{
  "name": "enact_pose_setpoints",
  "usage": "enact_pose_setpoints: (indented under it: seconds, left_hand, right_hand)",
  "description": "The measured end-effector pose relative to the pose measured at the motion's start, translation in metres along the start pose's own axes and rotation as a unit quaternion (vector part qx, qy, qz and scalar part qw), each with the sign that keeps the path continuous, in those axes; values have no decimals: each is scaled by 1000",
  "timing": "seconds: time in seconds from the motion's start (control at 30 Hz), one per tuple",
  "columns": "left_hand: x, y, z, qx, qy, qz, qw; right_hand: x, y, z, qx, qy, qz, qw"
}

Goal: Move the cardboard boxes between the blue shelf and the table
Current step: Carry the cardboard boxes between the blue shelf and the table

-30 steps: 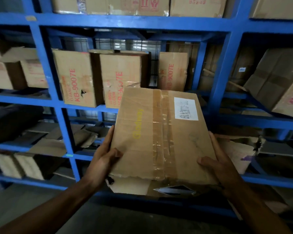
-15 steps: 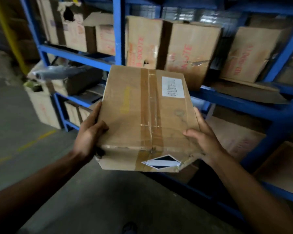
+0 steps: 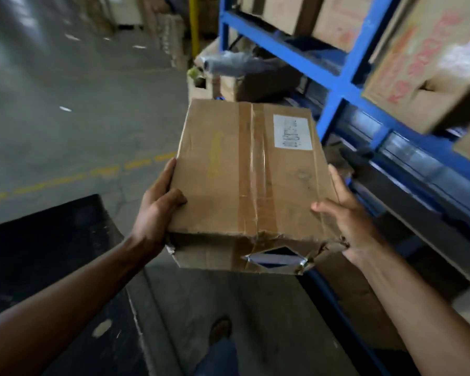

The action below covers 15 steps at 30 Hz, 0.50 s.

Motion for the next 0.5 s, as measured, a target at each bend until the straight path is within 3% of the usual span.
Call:
enact_pose_setpoints:
  seconds: [0.27,0.5]
  left_hand:
    - [23,67,19,-143,31,-25,989]
    - [21,148,7,-301,14,-56,952]
  right_hand:
    - [0,-100,114,172,-25,-28,984]
    - [31,-238,181,328,7,-50,943]
Point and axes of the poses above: each hand's wrist, its own z-axis towards the middle knuckle, its own y-axis out of the back of the hand, x = y × z, the point moved 9 cm from there along z, towards the middle knuckle, and after that the axes turned 2 degrees about -x, right-handed, at the moved point
